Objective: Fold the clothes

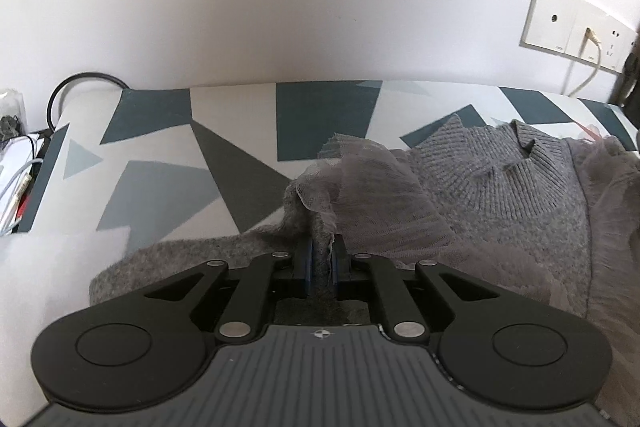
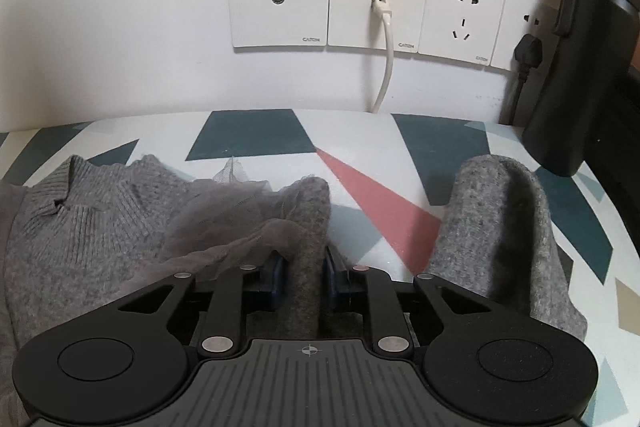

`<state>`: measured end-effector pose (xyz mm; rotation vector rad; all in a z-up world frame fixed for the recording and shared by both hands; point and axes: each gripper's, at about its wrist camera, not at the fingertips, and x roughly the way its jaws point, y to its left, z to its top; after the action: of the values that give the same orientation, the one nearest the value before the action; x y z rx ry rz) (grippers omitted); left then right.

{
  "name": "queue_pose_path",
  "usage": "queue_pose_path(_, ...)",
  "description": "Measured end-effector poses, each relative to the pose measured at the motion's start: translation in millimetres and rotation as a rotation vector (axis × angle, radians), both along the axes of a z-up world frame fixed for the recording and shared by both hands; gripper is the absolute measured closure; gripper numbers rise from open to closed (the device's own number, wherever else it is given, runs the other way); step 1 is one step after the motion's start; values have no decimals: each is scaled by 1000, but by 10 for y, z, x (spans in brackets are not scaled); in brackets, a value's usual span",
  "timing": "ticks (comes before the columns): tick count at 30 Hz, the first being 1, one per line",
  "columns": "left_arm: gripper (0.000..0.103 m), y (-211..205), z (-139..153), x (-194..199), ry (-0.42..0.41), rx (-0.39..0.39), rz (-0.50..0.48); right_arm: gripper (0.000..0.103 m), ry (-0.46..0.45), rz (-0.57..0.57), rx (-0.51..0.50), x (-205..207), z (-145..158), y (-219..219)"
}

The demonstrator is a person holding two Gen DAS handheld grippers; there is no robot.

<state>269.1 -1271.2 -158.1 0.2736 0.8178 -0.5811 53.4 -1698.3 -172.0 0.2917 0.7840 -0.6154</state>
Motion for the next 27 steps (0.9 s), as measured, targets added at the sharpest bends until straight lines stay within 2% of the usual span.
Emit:
queue_pose_path(5, 92, -26, -11, 21, 3, 5, 2, 85, -17, -9, 47, -50, 22, -45)
queue_pose_path(6, 89, -24, -12, 22, 5, 4, 4, 83, -21, -11, 59, -58, 30, -54)
queue_pose_path(9, 84, -24, -9, 32, 12, -5, 4, 70, -32, -17, 95, -83, 53, -83)
queue_pose_path(10, 77, -32, 0, 43, 20, 1, -2, 60, -36, -19, 107, -91, 61, -92)
queue_pose_path(11, 63, -40, 9, 58, 29, 12, -3, 51, -39, -21, 119, -99, 69, -102)
queue_pose_path(12, 51, -48, 19, 74, 38, 23, -4, 31, -44, -12, 112, -136, 96, -64)
queue_pose_path(13, 33, -50, 22, 91, 57, 33, -6, 24, -49, 0, 99, -181, 128, -12)
queue_pose_path(15, 34, -10, 57, 72, 68, 19, -8, 20, -59, 23, 75, -272, 193, 91)
queue_pose_path(16, 33, 17, 94, 41, 74, 9, -4, 9, -54, 24, 73, -317, 192, 138)
queue_pose_path(17, 30, 43, 131, 8, 81, 1, 1, 4, -46, 20, 75, -362, 180, 184)
queue_pose_path(20, 15, 143, 260, -168, 106, -27, 3, 1, -23, 10, 81, -498, 145, 321)
queue_pose_path(27, 7, 615, 457, -745, 147, -79, 41, 1, 32, -14, 95, -816, 64, 640)
